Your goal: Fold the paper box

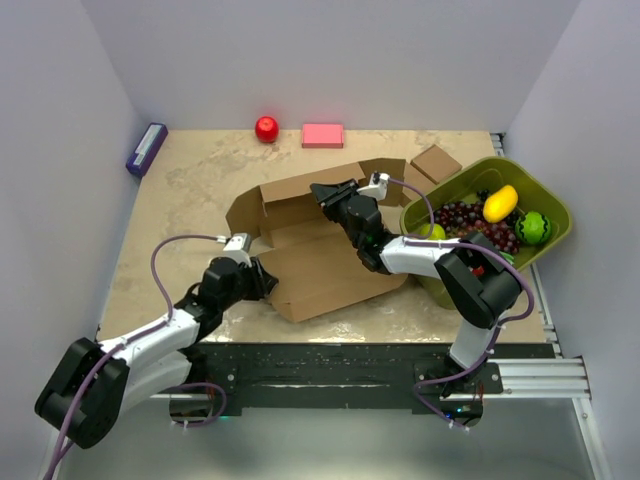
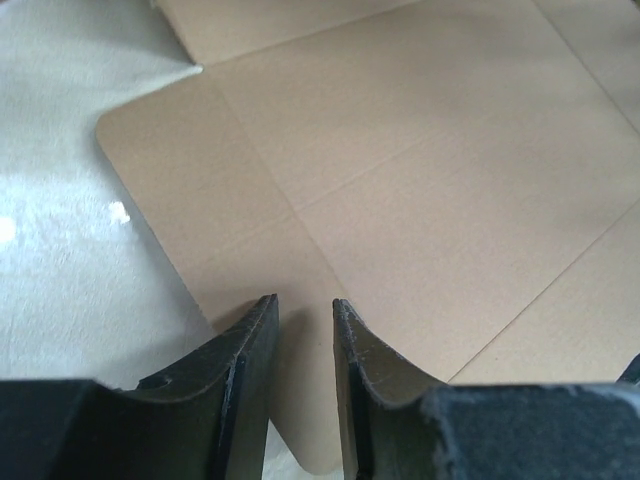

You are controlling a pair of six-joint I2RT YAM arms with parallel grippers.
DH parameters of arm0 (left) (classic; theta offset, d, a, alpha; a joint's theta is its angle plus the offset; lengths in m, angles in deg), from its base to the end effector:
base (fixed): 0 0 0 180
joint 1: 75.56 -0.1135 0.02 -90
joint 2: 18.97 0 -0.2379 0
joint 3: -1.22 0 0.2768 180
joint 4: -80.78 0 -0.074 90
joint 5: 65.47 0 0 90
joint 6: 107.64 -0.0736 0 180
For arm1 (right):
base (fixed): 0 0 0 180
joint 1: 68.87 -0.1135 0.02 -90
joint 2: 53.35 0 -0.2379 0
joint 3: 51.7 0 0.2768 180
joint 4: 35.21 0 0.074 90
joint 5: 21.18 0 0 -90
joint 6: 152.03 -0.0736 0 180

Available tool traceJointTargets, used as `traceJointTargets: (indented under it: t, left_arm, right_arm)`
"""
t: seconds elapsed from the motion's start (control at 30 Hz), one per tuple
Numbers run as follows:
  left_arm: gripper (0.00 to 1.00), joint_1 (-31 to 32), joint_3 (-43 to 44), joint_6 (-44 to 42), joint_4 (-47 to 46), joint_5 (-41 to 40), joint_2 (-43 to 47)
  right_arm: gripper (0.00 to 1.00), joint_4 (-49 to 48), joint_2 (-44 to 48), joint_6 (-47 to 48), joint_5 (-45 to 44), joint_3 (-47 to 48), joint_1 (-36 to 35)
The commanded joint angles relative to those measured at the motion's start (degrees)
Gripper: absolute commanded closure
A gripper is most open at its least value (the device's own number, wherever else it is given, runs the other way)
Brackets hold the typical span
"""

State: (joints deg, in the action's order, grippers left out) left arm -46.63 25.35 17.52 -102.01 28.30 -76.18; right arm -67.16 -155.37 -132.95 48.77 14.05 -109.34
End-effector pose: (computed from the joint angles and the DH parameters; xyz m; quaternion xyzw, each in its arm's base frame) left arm 0.2168 -0.1254 0.0880 -0.0308 0.8664 -0.2882 0.4066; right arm 0.3476 0.2634 0.1716 0.3038 0.6656 0.4812 0.4828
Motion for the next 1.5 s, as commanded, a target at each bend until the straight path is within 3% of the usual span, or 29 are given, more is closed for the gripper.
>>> traceJointTargets:
  t: [0.0, 0.73, 0.83, 0.87, 0.97, 1.07, 1.27, 1.33, 1.47]
  left_arm:
    - [0.67, 0.8, -0.9, 1.1, 0.8, -3.1, 0.6]
    - [0.68, 2.7, -6.1, 2.5, -7.8, -0.4, -2.7]
    - [0.62, 2.8, -3.2, 0.4, -3.2, -1.7, 0.1]
    - [0.52, 2.7, -0.7, -0.3, -1.8, -2.2, 2.6]
    - [0.34, 2.6, 6.1, -3.5, 5.2, -3.6, 6.7]
    - [0.26, 2.2, 13.4, -7.4, 12.8, -6.1, 8.3]
    - [0.13, -3.9, 25.1, -14.0, 26.5, -7.8, 7.2]
    - [0.11, -9.5, 27.1, -17.1, 29.9, -4.1, 5.5]
    - [0.12, -11.8, 31.2, -23.3, 34.6, -6.8, 1.4]
  right_arm:
    - [0.72, 3.4, 1.4, 1.7, -2.6, -1.0, -0.1]
    - [0.73, 3.9, 1.7, 1.4, -2.9, -1.2, -0.4]
    - [0.73, 4.0, 1.9, 1.6, -3.1, -1.2, -0.3]
    - [0.73, 4.1, 2.0, 1.6, -3.1, -1.2, -0.3]
    - [0.73, 4.1, 2.3, 1.7, -3.1, -1.5, -0.2]
    - [0.73, 4.3, 2.5, 2.0, -3.3, -1.6, -0.2]
    - [0.72, 4.5, 3.6, 2.6, -3.8, -1.8, -0.2]
    - [0.72, 4.6, 3.8, 2.8, -3.8, -1.8, -0.3]
    - [0.72, 4.2, 3.5, 2.7, -3.4, -1.8, -0.3]
